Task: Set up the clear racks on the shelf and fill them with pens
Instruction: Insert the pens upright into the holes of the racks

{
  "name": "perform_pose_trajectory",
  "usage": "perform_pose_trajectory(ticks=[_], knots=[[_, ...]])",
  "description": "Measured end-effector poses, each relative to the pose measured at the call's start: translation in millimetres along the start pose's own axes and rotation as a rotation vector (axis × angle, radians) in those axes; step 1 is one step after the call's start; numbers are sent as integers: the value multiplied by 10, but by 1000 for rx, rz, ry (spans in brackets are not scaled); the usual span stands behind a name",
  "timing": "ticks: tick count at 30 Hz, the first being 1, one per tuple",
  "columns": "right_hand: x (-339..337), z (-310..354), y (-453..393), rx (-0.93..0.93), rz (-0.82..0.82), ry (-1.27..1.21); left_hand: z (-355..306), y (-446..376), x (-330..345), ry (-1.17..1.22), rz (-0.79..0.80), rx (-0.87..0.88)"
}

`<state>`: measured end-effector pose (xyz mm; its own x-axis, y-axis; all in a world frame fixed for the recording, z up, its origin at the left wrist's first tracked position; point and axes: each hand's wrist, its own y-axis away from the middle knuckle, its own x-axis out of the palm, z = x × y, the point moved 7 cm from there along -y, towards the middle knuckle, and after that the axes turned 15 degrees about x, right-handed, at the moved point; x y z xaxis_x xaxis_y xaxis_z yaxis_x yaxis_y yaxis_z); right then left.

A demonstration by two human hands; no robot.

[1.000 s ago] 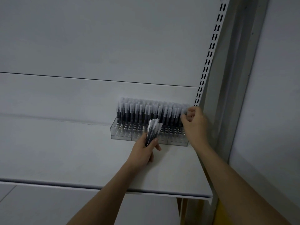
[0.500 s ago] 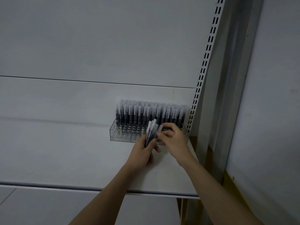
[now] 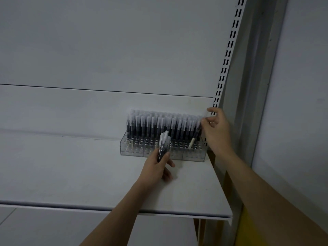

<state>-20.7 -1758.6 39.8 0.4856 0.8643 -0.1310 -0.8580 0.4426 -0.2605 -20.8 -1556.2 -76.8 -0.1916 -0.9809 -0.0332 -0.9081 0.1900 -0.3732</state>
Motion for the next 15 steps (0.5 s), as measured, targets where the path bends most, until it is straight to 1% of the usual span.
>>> perform_pose_trajectory(ticks=[6, 15], knots=[[-61, 81, -103, -109, -54, 159, -6, 3, -6, 14, 2, -1], [-19, 36, -192, -135, -70, 271, -2, -8, -13, 14, 3, 6]])
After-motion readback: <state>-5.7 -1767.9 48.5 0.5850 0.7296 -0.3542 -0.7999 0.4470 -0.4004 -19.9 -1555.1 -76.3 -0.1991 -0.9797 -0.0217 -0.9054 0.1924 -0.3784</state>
